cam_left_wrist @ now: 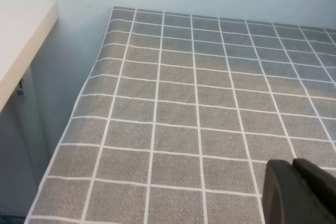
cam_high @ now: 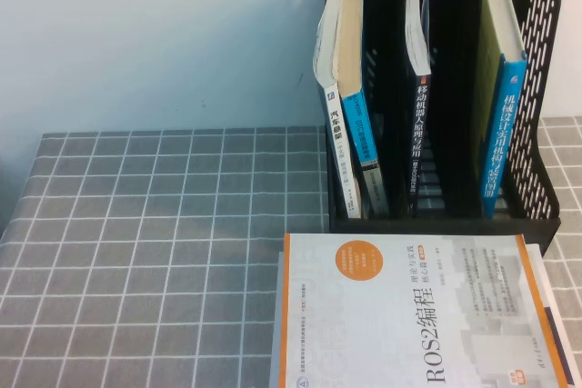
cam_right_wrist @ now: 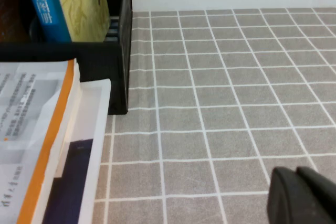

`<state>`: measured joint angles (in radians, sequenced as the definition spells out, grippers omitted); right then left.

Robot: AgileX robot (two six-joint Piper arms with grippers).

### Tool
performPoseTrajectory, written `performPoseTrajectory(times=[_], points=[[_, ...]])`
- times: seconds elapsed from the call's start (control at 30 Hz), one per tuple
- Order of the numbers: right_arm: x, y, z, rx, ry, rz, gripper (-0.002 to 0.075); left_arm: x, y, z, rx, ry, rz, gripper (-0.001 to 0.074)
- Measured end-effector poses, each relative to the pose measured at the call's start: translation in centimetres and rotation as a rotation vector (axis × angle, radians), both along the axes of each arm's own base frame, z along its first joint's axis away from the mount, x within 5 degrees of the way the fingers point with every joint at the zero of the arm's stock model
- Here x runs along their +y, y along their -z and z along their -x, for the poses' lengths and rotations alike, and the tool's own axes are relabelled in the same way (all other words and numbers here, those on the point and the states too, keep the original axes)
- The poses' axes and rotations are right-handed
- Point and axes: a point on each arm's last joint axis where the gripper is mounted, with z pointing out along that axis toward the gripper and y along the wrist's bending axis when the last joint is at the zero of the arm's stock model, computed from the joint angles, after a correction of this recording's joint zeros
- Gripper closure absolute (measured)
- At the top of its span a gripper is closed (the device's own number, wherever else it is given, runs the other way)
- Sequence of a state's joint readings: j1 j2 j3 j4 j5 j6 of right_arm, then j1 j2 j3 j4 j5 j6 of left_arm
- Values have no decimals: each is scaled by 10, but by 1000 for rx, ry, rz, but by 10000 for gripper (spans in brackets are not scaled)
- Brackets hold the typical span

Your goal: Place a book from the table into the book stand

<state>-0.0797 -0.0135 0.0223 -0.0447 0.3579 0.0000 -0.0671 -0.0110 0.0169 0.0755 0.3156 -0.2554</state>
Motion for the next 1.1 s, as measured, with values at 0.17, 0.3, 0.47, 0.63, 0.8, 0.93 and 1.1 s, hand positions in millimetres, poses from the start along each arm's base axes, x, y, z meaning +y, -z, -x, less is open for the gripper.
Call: performPoseTrajectory(times=[0.17,0.3,0.47,0.63,0.8,0.93,1.1], points=[[0,0,0,0,0,0,729,0,0,0,0,-1,2,738],[0,0,0,0,0,2,729,0,0,0,0,-1,2,738],[0,0,0,0,0,2,729,0,0,0,0,-1,2,738],[0,0,0,-3,0,2,729,0,0,0,0,-1,-6,738],[0,-10,-4,-134,-4,13,729,-1,-8,-2,-103,8,-11,738],[1,-33,-6,-385,-12,33,729,-4,-35,-2,-403,40,-17,738],[2,-54,-2,-619,-20,54,729,-8,-68,9,-790,89,-30,737]])
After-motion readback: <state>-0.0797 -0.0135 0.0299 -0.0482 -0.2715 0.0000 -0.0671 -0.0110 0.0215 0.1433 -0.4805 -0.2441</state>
